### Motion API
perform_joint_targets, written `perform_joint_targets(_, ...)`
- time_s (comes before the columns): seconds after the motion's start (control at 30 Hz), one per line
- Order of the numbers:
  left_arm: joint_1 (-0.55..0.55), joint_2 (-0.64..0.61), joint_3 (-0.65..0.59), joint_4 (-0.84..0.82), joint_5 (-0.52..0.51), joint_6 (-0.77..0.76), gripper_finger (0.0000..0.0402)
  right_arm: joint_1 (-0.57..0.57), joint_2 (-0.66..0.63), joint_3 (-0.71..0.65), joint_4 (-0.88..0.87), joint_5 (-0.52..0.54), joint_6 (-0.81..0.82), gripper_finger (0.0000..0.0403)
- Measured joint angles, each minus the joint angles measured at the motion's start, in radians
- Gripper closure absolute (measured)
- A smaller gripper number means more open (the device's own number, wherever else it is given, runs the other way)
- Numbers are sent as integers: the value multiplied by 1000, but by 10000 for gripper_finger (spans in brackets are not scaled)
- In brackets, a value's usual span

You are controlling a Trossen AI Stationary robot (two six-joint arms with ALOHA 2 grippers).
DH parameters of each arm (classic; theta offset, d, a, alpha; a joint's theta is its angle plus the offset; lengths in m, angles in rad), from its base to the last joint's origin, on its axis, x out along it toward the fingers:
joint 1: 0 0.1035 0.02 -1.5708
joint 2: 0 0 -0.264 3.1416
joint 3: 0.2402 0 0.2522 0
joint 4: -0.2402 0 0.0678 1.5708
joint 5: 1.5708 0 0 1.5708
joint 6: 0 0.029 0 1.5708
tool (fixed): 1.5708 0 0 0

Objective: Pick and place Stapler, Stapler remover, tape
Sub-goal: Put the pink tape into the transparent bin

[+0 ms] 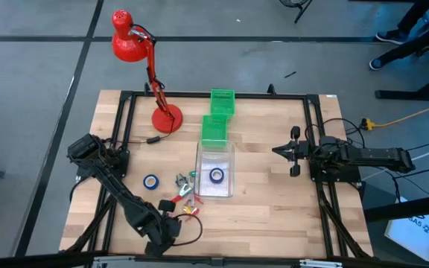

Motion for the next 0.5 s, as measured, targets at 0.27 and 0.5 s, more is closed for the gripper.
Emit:
perform_joint_targets(0.27,96,0,98,-73,-1,146,357,0,0,0,0,0,0,382)
perform_joint_targets(0.5,182,-1,178,-123,-2,286,355,0,0,0,0,0,0,382)
